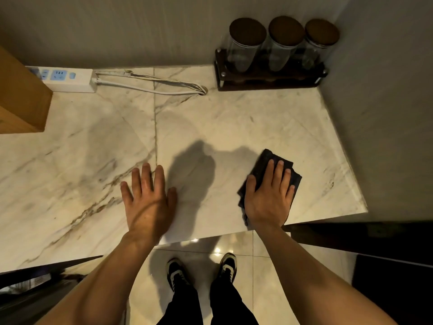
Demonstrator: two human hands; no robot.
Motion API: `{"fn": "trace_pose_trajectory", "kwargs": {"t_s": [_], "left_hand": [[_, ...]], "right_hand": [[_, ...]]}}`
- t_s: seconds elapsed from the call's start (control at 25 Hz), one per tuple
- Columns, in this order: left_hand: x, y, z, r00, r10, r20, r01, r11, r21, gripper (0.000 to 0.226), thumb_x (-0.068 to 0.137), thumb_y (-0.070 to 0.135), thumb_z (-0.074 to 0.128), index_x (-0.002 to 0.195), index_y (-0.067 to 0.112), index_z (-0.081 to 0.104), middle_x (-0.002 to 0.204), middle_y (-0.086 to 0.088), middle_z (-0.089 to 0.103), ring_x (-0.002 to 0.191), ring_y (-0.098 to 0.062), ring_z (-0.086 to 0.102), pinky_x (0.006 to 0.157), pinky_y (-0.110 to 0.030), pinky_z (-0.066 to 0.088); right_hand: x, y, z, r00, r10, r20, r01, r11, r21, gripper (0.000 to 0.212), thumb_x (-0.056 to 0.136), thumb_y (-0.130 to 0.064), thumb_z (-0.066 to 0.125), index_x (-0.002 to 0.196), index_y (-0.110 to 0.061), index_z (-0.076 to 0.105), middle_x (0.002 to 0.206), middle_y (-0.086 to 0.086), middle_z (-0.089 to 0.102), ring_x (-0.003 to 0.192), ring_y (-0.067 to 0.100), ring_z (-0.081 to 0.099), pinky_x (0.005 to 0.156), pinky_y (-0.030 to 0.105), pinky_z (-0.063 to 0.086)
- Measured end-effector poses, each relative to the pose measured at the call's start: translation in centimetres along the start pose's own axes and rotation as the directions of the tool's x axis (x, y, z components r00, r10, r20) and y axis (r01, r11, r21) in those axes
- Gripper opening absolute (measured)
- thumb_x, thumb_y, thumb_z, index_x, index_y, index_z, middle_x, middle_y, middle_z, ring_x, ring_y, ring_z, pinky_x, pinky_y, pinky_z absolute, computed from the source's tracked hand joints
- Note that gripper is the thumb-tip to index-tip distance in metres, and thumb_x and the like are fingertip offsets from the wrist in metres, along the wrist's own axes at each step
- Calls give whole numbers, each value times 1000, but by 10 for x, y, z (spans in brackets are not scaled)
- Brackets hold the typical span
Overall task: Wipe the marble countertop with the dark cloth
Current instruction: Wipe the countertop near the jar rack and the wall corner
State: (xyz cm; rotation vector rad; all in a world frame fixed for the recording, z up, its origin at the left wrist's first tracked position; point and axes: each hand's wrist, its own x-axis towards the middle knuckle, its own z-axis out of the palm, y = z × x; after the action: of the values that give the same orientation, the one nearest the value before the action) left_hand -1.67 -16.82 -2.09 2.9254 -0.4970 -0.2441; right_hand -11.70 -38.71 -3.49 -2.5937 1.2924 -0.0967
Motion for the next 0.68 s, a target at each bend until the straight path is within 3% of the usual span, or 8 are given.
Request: {"fn": "trace_pose_trajectory", "kwargs": {"t_s": [0.2, 0.32, 0.44, 0.68], "left_hand": [[3, 22, -12, 998, 47, -34, -49, 997, -64, 54, 92, 24, 44, 143, 8, 31, 155, -20, 22, 145, -38, 9, 116, -58, -1], [5, 51, -12, 989, 142, -38, -145, 985, -93, 58, 94, 29, 44, 146, 7, 31, 155, -19, 26, 144, -39, 15, 117, -56, 2], [6, 80, -4, 978, 208, 27, -208, 978, -21, 61, 95, 34, 41, 148, 8, 26, 156, -19, 23, 144, -39, 16, 117, -58, 8], [7, 103, 13, 961, 275, 35, -276, 961, 10, 61, 94, 41, 35, 144, 8, 36, 152, -21, 33, 142, -39, 26, 113, -60, 21]], "right_hand": [[-8, 33, -12, 979, -188, 80, 193, 979, -62, 67, 94, -55, 18, 152, -22, 8, 161, 2, 8, 147, 20, -2, 118, 42, 2], [-2, 57, -21, 928, -340, 151, 356, 930, -94, 67, 94, -56, 18, 151, -23, 7, 160, 0, 5, 147, 19, -2, 118, 41, 3], [13, 77, -31, 846, -477, 239, 511, 853, -109, 66, 94, -56, 20, 150, -26, 2, 159, -3, 2, 147, 17, -5, 118, 41, 3], [54, 100, -45, 645, -671, 366, 747, 654, -118, 67, 94, -56, 27, 150, -29, 4, 160, -3, 7, 147, 16, -3, 119, 43, 10]]}}
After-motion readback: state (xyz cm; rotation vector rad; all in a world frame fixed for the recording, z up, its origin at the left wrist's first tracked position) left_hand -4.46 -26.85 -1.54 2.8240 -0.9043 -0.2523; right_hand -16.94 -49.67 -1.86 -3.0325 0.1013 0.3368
